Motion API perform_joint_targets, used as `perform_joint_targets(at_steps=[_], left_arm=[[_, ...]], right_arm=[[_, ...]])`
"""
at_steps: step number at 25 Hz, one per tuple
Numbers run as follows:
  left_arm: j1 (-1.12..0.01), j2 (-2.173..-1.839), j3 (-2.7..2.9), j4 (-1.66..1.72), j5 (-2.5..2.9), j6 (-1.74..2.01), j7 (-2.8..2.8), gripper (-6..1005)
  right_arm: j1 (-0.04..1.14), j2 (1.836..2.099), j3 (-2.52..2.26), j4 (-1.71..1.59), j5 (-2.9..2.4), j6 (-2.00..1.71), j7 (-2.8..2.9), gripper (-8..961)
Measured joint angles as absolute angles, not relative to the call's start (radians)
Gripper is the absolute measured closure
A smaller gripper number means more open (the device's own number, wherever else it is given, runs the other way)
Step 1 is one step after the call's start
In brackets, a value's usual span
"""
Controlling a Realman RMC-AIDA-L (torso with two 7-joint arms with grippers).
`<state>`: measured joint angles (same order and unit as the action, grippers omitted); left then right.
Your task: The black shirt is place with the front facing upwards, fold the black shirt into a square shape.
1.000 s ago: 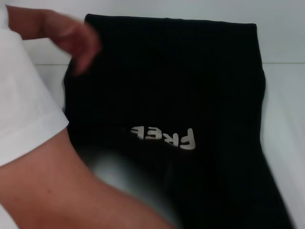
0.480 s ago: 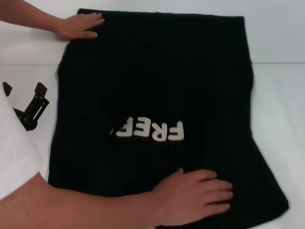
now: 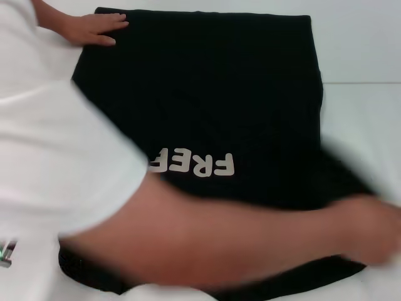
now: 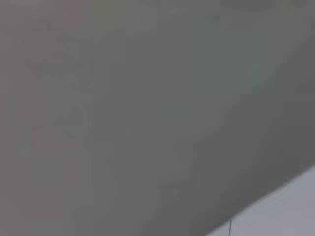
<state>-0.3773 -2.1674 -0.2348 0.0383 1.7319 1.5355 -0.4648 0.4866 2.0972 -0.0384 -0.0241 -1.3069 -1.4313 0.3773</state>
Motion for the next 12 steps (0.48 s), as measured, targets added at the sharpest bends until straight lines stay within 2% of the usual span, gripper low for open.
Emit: perform_joint_targets(at_steps=[12], left_arm=[[-0.377,-2.167,-0.235,0.038,1.732,1.535,-0.465,61]], right_arm=[[0.486,2.098,-0.038,-0.023,-1.307,-1.431,0.377,58]])
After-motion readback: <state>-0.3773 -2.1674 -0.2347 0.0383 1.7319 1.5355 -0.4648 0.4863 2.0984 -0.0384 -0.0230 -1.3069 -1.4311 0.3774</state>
